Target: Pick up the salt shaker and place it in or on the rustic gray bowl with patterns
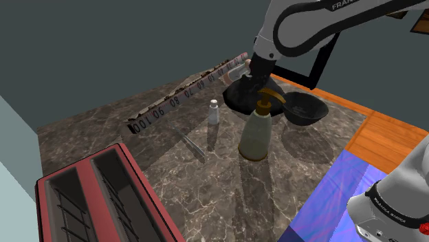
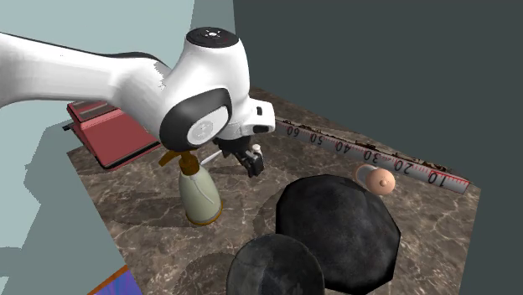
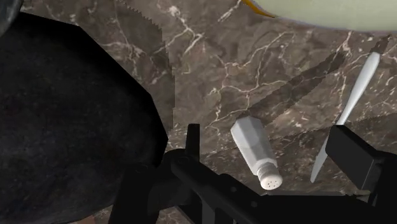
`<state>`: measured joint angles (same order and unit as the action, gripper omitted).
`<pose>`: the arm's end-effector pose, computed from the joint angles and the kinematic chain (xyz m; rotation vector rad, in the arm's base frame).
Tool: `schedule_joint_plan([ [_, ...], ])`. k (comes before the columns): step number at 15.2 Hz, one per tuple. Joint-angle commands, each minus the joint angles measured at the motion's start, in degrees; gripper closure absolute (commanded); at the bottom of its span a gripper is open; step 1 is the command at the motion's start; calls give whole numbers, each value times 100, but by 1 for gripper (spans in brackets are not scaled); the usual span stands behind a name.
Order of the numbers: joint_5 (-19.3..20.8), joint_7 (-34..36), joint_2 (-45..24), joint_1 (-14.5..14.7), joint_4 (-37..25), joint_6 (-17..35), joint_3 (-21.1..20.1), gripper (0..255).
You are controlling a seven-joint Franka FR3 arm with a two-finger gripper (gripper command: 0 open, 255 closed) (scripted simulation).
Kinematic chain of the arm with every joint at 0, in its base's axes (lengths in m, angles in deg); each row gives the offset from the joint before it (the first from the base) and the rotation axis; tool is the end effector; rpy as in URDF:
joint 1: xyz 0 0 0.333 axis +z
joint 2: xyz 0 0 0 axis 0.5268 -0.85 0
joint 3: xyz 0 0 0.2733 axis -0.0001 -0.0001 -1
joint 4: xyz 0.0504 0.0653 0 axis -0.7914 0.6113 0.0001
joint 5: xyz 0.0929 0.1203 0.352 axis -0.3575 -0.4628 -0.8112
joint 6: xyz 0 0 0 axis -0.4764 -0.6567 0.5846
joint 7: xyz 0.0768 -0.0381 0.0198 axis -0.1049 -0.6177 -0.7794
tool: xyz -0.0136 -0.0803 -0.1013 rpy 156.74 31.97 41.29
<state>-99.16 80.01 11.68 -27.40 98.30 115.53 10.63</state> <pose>0.4791 0.1285 0.3729 -2.9929 -0.1711 -0.2421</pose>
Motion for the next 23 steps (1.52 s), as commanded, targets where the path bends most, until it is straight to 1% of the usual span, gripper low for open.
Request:
schedule_joint_plan([
  [1,71,102,-414,18,-205,319,-82,0],
  [5,330,378,-1264,73,-733,829,-209,0],
  [9,654,672,-2044,183,-1324,1179,-239,0],
  [17,793,767,-2546,256,-1374,1626,-204,0],
  [23,793,766,-2546,256,-1374,1626,-204,0],
])
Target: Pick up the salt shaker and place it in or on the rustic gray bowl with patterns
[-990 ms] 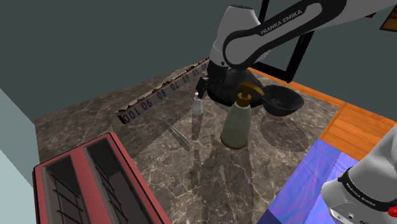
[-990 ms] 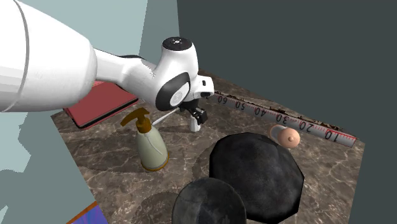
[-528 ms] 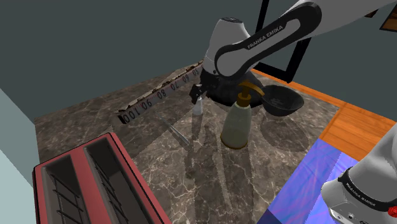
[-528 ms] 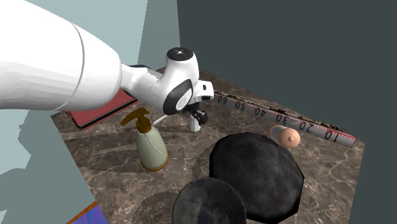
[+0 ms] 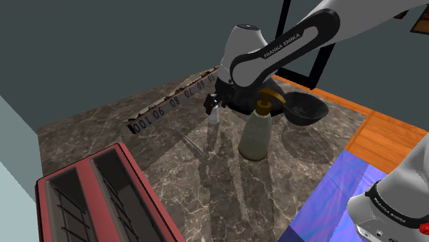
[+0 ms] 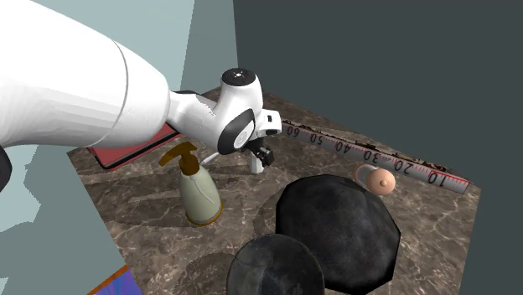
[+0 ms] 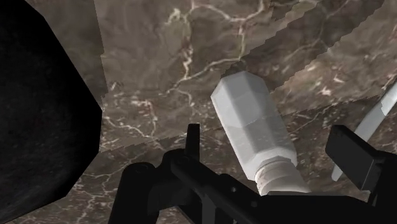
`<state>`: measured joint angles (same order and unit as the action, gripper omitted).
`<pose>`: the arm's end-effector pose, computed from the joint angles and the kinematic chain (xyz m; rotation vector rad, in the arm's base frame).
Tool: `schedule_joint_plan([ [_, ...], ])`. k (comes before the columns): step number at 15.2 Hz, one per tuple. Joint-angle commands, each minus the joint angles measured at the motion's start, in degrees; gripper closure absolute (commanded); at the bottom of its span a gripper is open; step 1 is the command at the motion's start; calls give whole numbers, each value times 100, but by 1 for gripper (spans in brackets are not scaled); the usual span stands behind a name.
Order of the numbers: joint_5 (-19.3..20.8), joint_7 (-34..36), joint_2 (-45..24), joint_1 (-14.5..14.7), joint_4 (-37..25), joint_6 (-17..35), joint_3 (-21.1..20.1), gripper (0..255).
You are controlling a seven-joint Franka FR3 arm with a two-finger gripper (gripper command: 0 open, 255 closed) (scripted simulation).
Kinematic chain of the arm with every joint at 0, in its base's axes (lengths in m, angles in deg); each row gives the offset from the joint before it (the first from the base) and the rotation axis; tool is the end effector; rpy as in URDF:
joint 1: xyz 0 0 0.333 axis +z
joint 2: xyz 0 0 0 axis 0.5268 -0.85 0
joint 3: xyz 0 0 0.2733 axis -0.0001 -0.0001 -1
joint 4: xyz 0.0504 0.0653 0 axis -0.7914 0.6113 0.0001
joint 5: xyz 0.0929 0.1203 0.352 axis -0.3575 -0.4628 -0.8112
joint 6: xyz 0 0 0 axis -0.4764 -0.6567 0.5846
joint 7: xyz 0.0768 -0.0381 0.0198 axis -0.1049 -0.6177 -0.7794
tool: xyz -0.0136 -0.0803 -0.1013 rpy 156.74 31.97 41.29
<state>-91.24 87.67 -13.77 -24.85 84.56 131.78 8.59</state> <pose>0.5586 0.1899 0.2772 -2.9771 -0.1868 -0.3547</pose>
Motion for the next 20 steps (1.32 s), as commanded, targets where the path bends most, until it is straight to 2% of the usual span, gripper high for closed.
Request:
schedule_joint_plan([
  [1,0,1,-1,0,0,1,0,0],
  [2,0,1,-1,0,0,1,0,255],
  [11,0,1,-1,0,0,1,0,255],
  [20,-80,-17,406,-33,-224,-623,-27,255],
])
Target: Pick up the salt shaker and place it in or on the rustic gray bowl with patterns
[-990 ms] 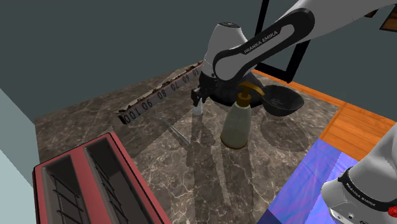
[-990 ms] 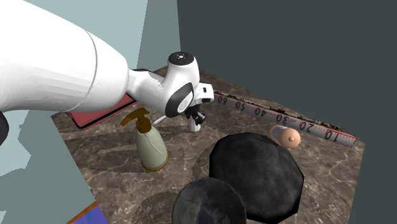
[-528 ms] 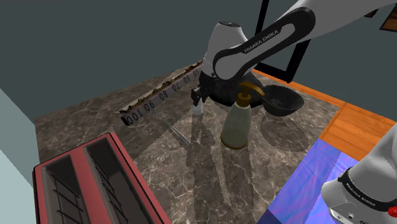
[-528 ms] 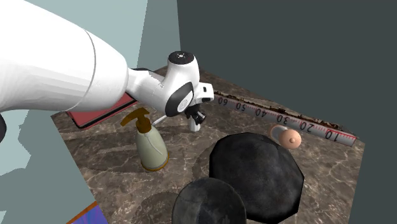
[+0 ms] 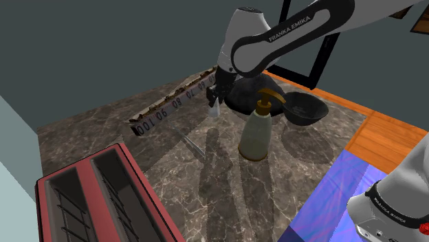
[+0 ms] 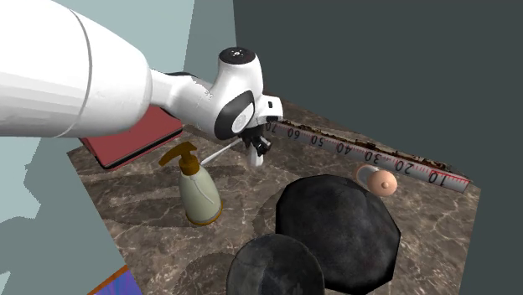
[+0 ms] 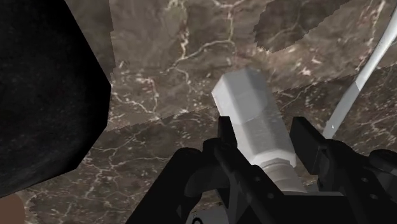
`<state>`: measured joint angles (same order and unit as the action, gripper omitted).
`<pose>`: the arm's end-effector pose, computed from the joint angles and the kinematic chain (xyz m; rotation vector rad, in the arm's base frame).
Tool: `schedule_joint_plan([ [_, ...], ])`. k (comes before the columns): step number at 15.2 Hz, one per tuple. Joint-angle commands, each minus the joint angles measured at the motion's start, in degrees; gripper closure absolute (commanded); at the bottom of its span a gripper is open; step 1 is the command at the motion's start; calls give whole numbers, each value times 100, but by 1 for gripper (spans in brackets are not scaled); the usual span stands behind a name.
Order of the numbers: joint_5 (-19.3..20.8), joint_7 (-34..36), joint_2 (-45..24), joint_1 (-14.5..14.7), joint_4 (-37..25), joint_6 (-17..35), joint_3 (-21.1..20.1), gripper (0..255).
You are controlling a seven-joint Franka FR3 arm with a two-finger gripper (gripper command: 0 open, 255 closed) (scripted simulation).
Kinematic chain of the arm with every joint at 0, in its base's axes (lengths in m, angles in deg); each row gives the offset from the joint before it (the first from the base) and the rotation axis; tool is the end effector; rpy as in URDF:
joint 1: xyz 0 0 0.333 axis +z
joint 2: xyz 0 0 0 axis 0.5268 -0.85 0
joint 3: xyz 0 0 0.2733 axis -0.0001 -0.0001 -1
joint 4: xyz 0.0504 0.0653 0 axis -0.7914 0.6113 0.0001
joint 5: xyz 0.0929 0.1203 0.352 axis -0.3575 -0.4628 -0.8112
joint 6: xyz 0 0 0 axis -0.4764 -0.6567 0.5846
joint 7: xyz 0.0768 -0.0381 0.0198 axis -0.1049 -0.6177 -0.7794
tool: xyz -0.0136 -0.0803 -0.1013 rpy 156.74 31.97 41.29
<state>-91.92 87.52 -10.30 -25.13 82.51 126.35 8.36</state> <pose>0.5613 0.1904 0.3174 -2.9769 -0.1869 -0.3557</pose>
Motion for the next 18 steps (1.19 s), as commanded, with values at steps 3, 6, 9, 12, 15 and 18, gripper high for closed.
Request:
schedule_joint_plan([
  [3,-33,-5,176,-12,-115,-291,-8,255],
  [6,-50,-5,284,-19,-223,-505,-10,255],
  [9,-65,-3,381,-25,-343,-720,-11,255],
  [12,-76,1,469,-31,-473,-937,-11,255],
  [15,-85,7,547,-36,-615,-1155,-10,255],
  [18,-91,15,614,-40,-768,-1375,-9,255],
])
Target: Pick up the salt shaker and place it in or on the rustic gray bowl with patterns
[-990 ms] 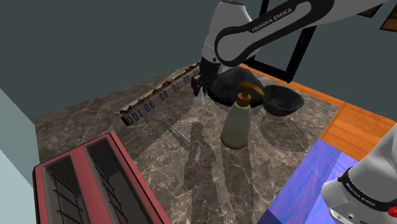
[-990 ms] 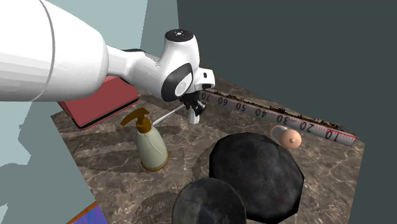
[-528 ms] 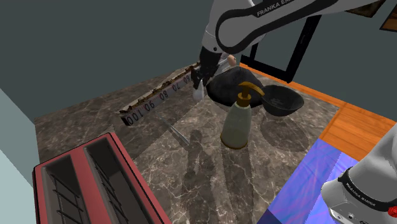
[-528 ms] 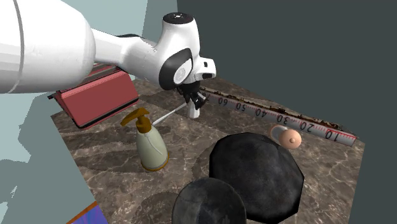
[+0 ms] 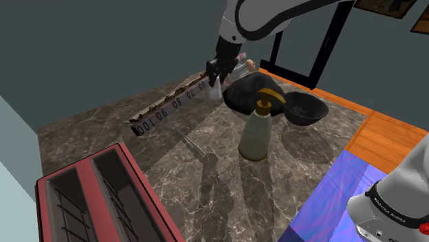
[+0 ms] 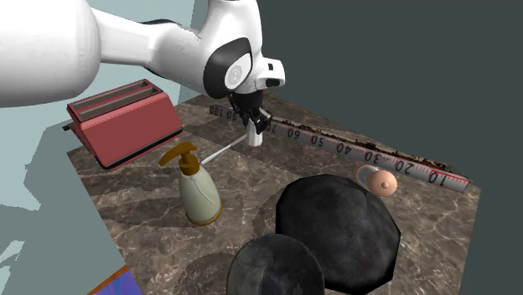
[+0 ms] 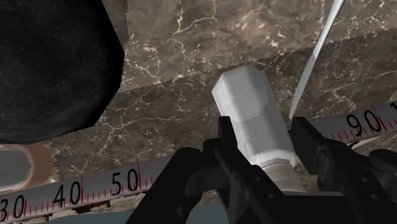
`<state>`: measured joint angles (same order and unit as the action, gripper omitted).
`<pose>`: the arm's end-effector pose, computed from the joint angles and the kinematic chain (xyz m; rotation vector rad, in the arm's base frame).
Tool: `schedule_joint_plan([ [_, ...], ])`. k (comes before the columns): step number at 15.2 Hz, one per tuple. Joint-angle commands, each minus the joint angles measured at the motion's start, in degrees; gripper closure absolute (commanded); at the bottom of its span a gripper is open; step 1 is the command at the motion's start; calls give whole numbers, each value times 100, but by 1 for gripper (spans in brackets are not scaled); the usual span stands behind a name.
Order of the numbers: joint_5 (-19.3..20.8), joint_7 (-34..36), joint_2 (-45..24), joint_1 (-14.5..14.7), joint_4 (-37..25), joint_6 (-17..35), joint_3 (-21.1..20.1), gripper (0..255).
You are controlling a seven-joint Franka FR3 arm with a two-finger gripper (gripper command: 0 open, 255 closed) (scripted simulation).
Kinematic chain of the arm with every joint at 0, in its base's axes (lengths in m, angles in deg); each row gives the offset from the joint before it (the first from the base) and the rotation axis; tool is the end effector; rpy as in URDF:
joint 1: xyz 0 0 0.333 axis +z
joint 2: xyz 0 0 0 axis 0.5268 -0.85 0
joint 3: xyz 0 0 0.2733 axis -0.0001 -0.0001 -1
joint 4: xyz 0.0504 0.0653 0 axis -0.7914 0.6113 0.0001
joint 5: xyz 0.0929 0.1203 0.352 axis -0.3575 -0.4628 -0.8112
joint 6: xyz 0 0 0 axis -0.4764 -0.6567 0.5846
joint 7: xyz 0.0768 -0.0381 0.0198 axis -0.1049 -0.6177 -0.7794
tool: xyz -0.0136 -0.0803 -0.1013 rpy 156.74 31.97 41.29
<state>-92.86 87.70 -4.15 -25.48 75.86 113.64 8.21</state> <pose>0.5620 0.1911 0.4093 -2.9769 -0.1869 -0.3551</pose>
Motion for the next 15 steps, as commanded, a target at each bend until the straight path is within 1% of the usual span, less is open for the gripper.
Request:
schedule_joint_plan([
  [1,2,0,19,-7,-157,-178,6,255],
  [6,-2,15,98,-12,-419,-516,9,255],
  [11,-364,-628,1014,-251,604,-448,248,255],
  [15,-558,-1137,1693,-393,1290,-494,517,255],
])
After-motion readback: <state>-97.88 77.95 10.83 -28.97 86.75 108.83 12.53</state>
